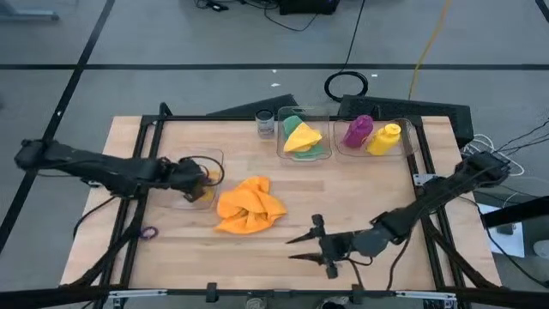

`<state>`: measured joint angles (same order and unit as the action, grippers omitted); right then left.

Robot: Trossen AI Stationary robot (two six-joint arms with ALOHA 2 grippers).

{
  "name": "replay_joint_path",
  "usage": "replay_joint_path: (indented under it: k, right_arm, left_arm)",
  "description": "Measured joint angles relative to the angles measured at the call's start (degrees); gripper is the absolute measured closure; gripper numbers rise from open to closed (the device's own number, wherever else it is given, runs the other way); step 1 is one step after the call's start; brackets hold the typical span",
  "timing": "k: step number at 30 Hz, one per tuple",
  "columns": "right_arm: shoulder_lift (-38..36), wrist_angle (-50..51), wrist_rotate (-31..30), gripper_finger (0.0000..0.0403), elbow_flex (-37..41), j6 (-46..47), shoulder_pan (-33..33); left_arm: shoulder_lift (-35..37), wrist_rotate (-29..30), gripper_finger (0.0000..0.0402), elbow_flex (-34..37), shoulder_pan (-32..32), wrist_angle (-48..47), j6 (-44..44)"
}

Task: Pick & Place Sports Items
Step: Put the bottom purple spring keychain into the bottom transparent bin, then put the purple spring keychain into the bottom transparent bin

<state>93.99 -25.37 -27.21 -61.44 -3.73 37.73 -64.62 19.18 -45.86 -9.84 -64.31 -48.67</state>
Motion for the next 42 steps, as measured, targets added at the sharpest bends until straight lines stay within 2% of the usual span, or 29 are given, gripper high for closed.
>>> replay_joint_path:
  k: [5, 12, 17, 22, 26, 32, 38, 42]
  right_arm:
    - [0.9, -1.2, 0.0, 0.0234, -0.2, 0.0, -1.3]
    - [0.9, -1.4, 0.0, 0.0234, -0.2, 0.0, -1.4]
    - [0.9, -1.4, 0.1, 0.0234, -0.2, 0.0, -1.4]
    - [0.9, -1.4, 0.2, 0.0234, -0.2, 0.0, -1.4]
    - [0.9, -1.4, 0.2, 0.0234, -0.2, 0.0, -1.4]
    - [0.9, -1.4, 0.2, 0.0234, -0.2, 0.0, -1.4]
    - [0.9, -1.4, 0.2, 0.0234, -0.2, 0.0, -1.4]
    - [0.9, -1.4, 0.2, 0.0234, -0.2, 0.0, -1.4]
  left_arm:
    - [0.2, -1.7, 0.039, 6.1, 4.3, 2.3, -0.3]
    - [0.2, -2.6, 0.0369, 8.2, 6.6, 4.0, -1.3]
    - [0.2, -4.6, 0.0322, 8.2, 6.8, 7.8, 1.2]
    - [0.2, -4.3, 0.0269, 8.2, 6.8, 9.3, 4.6]
    - [0.5, -4.2, 0.0242, 8.1, 6.8, 9.4, 6.2]
    - [2.9, -4.2, 0.0223, 5.2, 6.8, 9.3, 8.0]
    - [7.0, -4.5, 0.0222, -0.4, 5.0, 9.3, 12.1]
    - [9.1, -10.3, 0.0222, -3.7, 0.7, 9.4, 13.6]
